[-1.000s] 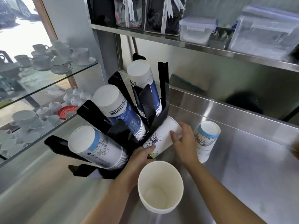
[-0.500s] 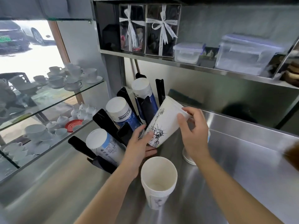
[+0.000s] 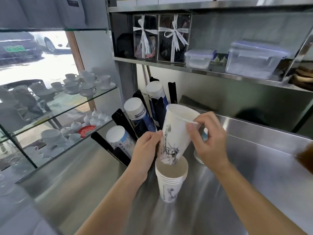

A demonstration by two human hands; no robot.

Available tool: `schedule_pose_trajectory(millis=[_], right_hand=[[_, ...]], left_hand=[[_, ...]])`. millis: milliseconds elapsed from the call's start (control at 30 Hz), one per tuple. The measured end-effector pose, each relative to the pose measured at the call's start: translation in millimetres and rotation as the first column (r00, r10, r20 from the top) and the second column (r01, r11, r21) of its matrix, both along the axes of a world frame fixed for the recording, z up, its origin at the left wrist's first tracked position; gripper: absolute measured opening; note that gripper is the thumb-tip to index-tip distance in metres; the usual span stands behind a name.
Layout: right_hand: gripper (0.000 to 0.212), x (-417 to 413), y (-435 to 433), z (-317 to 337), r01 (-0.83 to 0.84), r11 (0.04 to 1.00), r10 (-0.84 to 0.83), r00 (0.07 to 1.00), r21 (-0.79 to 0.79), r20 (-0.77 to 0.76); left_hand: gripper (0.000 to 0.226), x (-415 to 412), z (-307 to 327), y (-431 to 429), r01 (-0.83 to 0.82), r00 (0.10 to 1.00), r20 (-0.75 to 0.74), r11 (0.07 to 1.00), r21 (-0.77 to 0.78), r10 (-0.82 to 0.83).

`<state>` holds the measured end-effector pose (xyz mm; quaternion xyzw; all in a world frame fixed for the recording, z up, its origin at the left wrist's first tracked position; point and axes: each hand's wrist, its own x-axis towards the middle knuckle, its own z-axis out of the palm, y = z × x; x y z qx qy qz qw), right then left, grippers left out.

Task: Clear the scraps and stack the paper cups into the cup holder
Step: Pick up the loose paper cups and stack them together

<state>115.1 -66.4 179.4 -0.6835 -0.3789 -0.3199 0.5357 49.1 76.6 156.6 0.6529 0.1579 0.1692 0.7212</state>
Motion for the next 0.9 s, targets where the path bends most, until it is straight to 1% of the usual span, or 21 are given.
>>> schedule_pose_trajectory(millis=[67, 167, 233, 367, 433, 500, 533, 600, 667, 700, 733, 767, 800, 833, 900], right_hand=[[0.027, -3.5, -3.0, -15.7, 0.004, 0.996, -0.001, 1.0, -0.093, 0.028], [0.028, -3.8, -8.6, -42.9, -0.051, 0.971, 0.052, 0.999, -0.234, -0.005], [0.032, -3.4, -13.0, -64.0, -0.084, 0.933, 0.086, 0.996, -0.35, -0.011], [0.026, -5.2, -20.9, -91.0, -0.085, 0.83, 0.105, 0.995, -0.552, 0.004], [0.028, -6.1, -23.6, -94.6, -0.087, 0.779, 0.098, 0.995, -0.621, -0.017], [0.031, -7.3, -24.7, -96.4, -0.069, 0.718, 0.101, 0.995, -0.693, 0.006], [0.032, -6.9, -25.5, -96.9, -0.05, 0.691, 0.1, 0.995, -0.721, 0.026], [0.036, -5.7, -25.3, -96.1, -0.022, 0.669, 0.088, 0.995, -0.743, 0.05], [0.039, -2.9, -24.2, -96.3, -0.029, 0.679, 0.065, 0.998, -0.734, 0.02], [0.041, -2.3, -23.7, -96.3, -0.054, 0.702, 0.044, 0.999, -0.71, -0.032], [0.042, -2.6, -24.1, -96.6, -0.103, 0.742, 0.025, 0.992, -0.663, -0.126], [0.042, -4.3, -24.6, -95.1, -0.164, 0.8, 0.013, 0.967, -0.578, -0.256], [0.04, -5.8, -25.6, -93.6, -0.202, 0.865, 0.006, 0.919, -0.46, -0.393], [0.037, -6.4, -26.3, -91.6, -0.205, 0.918, 0.002, 0.859, -0.34, -0.513], [0.033, -3.6, -28.8, -89.1, -0.173, 0.977, 0.04, 0.724, -0.125, -0.689]], left_hand=[[0.025, -2.3, -15.1, -2.9, -0.021, 0.998, -0.055, 1.0, -0.008, 0.021], [0.014, -9.9, -33.8, -7.7, -0.035, 0.993, -0.11, 0.996, 0.088, 0.045], [0.012, -13.6, -47.3, -7.2, -0.047, 0.991, -0.119, 0.989, 0.143, 0.064], [0.013, -15.2, -60.3, -3.4, -0.05, 0.99, -0.129, 0.996, 0.069, 0.058], [0.015, -17.7, -62.9, -1.0, 0.019, 0.993, -0.118, 1.0, 0.024, -0.016], [0.015, -20.6, -70.5, 5.7, 0.129, 0.988, -0.088, 0.991, -0.025, -0.131], [0.02, -22.1, -75.3, 10.0, 0.193, 0.979, -0.062, 0.98, -0.051, -0.196], [0.045, -25.8, -87.4, 18.9, 0.305, 0.951, -0.013, 0.944, -0.127, -0.309], [0.061, -28.5, -97.1, 23.8, 0.374, 0.924, -0.013, 0.909, -0.185, -0.383], [0.065, -28.9, -102.0, 25.2, 0.39, 0.915, -0.033, 0.904, -0.176, -0.401], [0.067, -29.3, -105.5, 25.6, 0.413, 0.904, -0.052, 0.899, -0.144, -0.424], [0.068, -30.0, -106.8, 25.2, 0.443, 0.891, -0.066, 0.891, -0.102, -0.45], [0.068, -30.4, -107.0, 24.6, 0.473, 0.876, -0.069, 0.879, -0.065, -0.477], [0.068, -30.2, -105.2, 23.8, 0.5, 0.862, -0.072, 0.865, -0.037, -0.501], [0.068, -29.8, -96.9, 23.5, 0.56, 0.827, -0.077, 0.829, 0.01, -0.557]])
